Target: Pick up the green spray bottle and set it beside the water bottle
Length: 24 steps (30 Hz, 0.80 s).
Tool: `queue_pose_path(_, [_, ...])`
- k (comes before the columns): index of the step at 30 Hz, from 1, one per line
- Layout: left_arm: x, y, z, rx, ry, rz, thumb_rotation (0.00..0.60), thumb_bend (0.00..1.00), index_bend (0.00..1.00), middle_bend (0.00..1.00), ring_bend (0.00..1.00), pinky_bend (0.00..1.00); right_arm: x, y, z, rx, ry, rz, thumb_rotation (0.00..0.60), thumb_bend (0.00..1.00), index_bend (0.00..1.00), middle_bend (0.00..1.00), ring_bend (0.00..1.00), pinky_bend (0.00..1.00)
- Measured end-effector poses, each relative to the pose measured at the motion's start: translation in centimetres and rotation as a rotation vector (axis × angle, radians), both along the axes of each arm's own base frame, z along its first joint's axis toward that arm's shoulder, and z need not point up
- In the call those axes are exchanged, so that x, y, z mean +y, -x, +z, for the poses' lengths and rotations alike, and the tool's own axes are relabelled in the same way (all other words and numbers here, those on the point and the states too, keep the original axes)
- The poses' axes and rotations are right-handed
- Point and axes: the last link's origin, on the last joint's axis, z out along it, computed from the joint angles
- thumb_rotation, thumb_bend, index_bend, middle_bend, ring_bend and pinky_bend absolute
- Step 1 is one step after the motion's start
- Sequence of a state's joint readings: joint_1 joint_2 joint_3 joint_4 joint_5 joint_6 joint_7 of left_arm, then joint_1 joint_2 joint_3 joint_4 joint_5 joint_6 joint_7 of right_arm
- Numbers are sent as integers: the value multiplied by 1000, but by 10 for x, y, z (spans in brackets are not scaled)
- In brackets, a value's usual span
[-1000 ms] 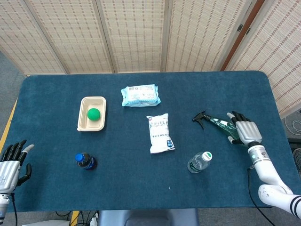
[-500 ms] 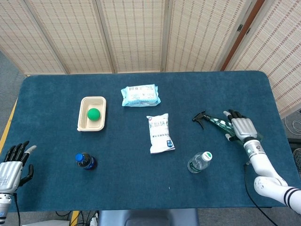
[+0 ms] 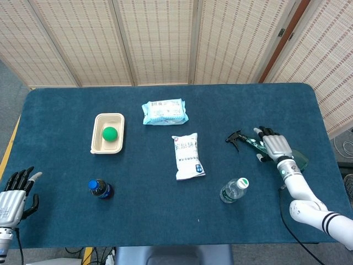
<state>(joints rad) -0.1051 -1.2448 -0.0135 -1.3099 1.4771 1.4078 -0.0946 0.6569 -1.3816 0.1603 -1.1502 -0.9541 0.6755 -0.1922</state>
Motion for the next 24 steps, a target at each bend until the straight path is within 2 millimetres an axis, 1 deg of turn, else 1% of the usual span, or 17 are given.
queue_pose_path(11, [0,4,1,-5,-1,7,600,613,141,52,0,0,-6,-4,-9,-3,-10,4,600,252,0,73,1,191])
queue_pose_path(18, [-1,7,1,-9,-1,12,600,613,141,52,0,0,-6,-4,-13,7,-18,6,600,258,0,114,29,191])
queue_pose_path(24, [-2,9,1,-11,-3,12,600,614,141,52,0,0,-6,-2,-15,23,-35,0,600,258,0,123,33,191])
